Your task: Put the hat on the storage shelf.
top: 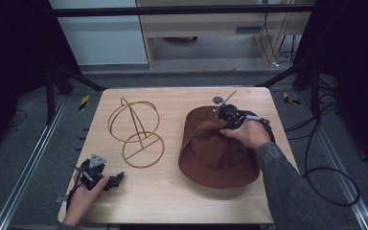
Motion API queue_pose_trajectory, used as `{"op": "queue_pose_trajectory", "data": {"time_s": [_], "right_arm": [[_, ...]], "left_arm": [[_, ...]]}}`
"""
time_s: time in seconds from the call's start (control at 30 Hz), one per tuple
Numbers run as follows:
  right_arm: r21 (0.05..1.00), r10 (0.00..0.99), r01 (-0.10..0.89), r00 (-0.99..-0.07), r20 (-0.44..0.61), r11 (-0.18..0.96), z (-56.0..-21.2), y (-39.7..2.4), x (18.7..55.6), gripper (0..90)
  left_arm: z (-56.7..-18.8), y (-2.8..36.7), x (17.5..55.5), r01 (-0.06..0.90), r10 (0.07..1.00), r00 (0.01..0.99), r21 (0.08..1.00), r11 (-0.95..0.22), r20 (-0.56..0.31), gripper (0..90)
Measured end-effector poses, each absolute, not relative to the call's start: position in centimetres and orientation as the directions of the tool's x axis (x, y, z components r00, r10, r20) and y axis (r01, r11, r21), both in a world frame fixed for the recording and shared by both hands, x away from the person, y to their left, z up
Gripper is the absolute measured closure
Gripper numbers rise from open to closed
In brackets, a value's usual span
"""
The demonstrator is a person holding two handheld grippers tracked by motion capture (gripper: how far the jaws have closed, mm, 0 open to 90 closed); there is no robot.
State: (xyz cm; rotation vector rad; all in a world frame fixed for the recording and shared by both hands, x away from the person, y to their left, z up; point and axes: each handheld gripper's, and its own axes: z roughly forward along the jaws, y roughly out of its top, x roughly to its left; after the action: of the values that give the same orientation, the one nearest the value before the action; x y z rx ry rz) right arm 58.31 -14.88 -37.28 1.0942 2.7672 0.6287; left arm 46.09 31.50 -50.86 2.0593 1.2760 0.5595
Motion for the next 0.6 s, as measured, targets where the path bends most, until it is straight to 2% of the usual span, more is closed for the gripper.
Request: {"op": "queue_pose_trajectory", "data": {"time_s": [0.33,0.6], "right_arm": [[0.482,0.655,0.591,-0.754,0.045,0.647,-33.5,-15.1,56.9,88.9],[0.556,0.65,0.549,-0.76,0.021,0.624,-28.5,-14.8,55.5,88.9]], "left_arm": [[-50.9,31.5,46.1,0.625,0.899,0.437,0.712,-0.321,0.021,0.0],[-50.8,31.5,46.1,0.627,0.899,0.437,0.709,-0.322,0.021,0.0]]}}
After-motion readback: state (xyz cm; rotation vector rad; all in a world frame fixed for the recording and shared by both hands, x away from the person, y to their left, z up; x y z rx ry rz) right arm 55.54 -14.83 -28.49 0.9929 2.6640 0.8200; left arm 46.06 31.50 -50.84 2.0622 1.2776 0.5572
